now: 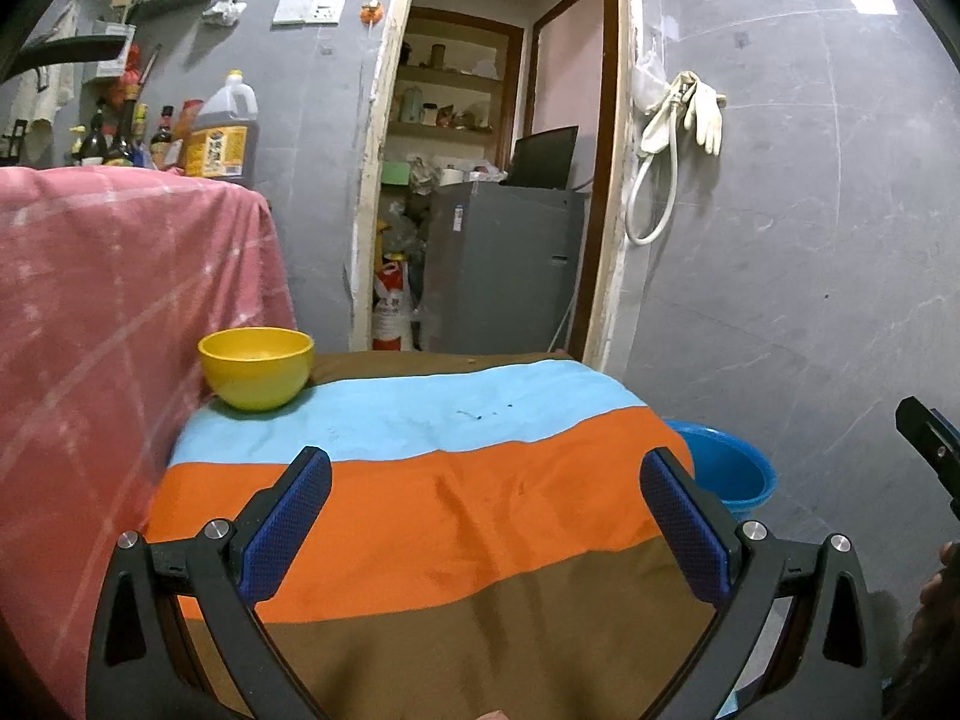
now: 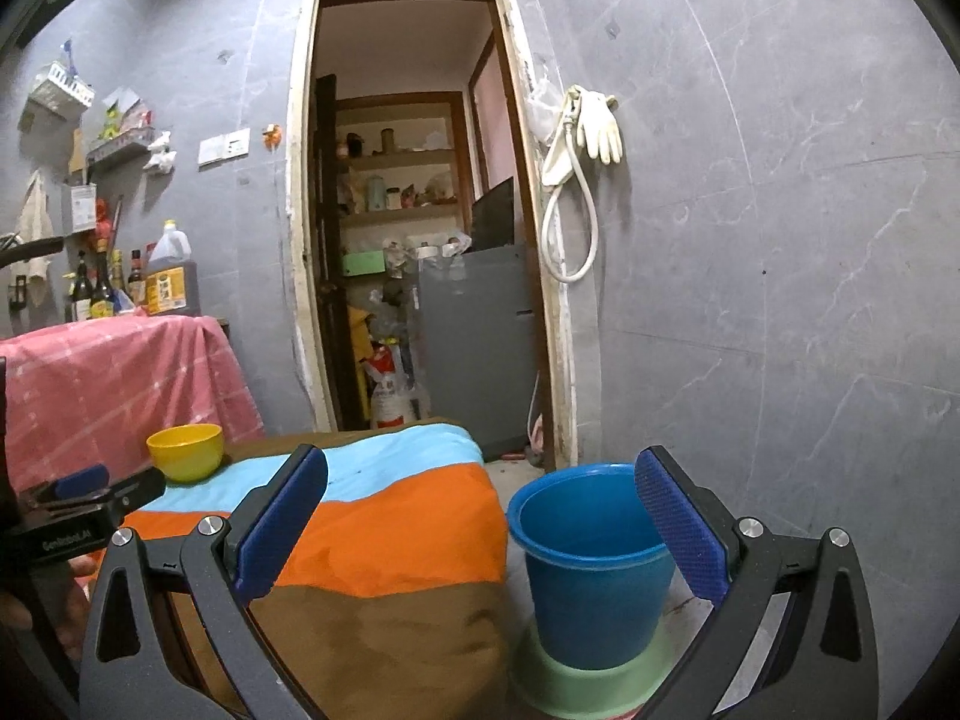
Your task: Collect trash
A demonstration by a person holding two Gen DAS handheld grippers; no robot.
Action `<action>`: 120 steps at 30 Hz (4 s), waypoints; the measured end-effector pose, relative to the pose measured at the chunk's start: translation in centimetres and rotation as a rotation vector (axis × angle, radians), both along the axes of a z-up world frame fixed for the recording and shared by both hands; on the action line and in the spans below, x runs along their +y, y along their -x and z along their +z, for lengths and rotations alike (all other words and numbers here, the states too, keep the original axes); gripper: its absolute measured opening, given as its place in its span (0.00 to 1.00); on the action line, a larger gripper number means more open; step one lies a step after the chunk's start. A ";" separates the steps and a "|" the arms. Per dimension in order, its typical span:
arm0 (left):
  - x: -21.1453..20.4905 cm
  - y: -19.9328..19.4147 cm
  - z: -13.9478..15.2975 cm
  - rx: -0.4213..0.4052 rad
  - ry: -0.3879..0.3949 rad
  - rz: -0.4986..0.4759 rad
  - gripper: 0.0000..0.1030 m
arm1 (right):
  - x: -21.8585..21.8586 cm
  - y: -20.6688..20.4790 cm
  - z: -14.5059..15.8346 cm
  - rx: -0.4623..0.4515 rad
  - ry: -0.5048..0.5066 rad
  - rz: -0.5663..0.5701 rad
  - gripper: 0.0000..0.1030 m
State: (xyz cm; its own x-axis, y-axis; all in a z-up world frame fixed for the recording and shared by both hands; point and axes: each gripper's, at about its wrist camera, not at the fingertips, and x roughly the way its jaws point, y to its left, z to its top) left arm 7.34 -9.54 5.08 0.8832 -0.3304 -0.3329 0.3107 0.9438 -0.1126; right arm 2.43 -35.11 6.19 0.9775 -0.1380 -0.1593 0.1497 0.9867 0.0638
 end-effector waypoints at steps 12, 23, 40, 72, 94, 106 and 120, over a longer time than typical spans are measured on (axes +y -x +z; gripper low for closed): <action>2.4 3.7 -3.5 0.004 0.006 0.044 0.98 | 2.4 3.1 -2.8 -0.026 0.005 -0.002 1.00; 3.0 4.9 -6.0 -0.008 0.011 0.111 0.98 | 3.9 3.0 -5.3 -0.010 0.060 0.034 1.00; 2.9 5.1 -7.1 0.001 -0.011 0.114 0.98 | 3.5 2.7 -7.2 0.024 0.032 0.046 1.00; 3.2 5.0 -7.3 -0.001 -0.012 0.110 0.98 | 3.8 2.6 -7.4 0.025 0.039 0.051 1.00; 2.8 5.2 -7.4 -0.002 -0.012 0.115 0.98 | 3.9 2.6 -7.4 0.025 0.038 0.051 1.00; 2.8 5.2 -7.4 -0.002 -0.012 0.114 0.98 | 4.0 2.6 -7.4 0.026 0.036 0.052 1.00; 2.9 5.2 -7.4 -0.002 -0.011 0.114 0.98 | 4.0 2.6 -7.4 0.025 0.036 0.051 1.00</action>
